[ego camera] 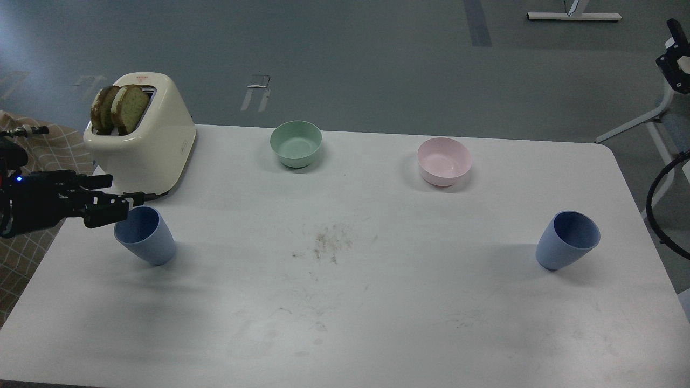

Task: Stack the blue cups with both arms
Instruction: 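Close the left gripper around the blue cup's rim, then lift the blue cup and carry it to the table center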

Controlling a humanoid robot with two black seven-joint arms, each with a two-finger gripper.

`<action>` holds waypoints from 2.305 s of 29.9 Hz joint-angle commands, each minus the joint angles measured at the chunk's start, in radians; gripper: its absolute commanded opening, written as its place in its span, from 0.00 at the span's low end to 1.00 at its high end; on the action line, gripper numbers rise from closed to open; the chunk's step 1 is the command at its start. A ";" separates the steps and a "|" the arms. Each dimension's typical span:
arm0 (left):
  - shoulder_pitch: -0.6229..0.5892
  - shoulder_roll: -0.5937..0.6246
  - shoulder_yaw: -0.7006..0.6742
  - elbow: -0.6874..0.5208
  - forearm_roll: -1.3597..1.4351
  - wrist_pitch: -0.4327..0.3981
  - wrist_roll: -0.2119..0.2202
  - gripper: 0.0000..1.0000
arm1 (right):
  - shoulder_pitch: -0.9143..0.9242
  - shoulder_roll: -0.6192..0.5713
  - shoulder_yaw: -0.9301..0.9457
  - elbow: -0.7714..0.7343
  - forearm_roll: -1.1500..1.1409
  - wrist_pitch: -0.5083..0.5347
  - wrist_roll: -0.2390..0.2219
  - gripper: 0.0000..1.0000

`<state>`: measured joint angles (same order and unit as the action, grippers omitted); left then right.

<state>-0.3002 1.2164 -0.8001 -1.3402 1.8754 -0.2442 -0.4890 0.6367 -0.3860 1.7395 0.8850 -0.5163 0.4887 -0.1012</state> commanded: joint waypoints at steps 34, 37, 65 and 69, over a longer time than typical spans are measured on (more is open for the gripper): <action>-0.071 -0.077 0.059 0.066 0.002 0.008 0.000 0.00 | -0.014 -0.002 0.011 0.000 -0.001 0.000 0.000 1.00; -0.157 -0.035 0.061 -0.017 0.011 -0.009 0.000 0.00 | -0.017 -0.008 0.021 0.002 -0.001 0.000 0.000 1.00; -0.645 -0.778 0.401 0.187 0.306 -0.244 0.000 0.00 | -0.161 -0.083 0.153 0.038 0.001 0.000 -0.002 1.00; -0.672 -0.810 0.459 0.256 0.306 -0.244 0.000 0.00 | -0.161 -0.083 0.153 0.040 0.001 0.000 -0.002 1.00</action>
<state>-0.9574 0.4244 -0.3790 -1.1277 2.1816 -0.4887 -0.4887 0.4759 -0.4694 1.8926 0.9233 -0.5154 0.4887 -0.1029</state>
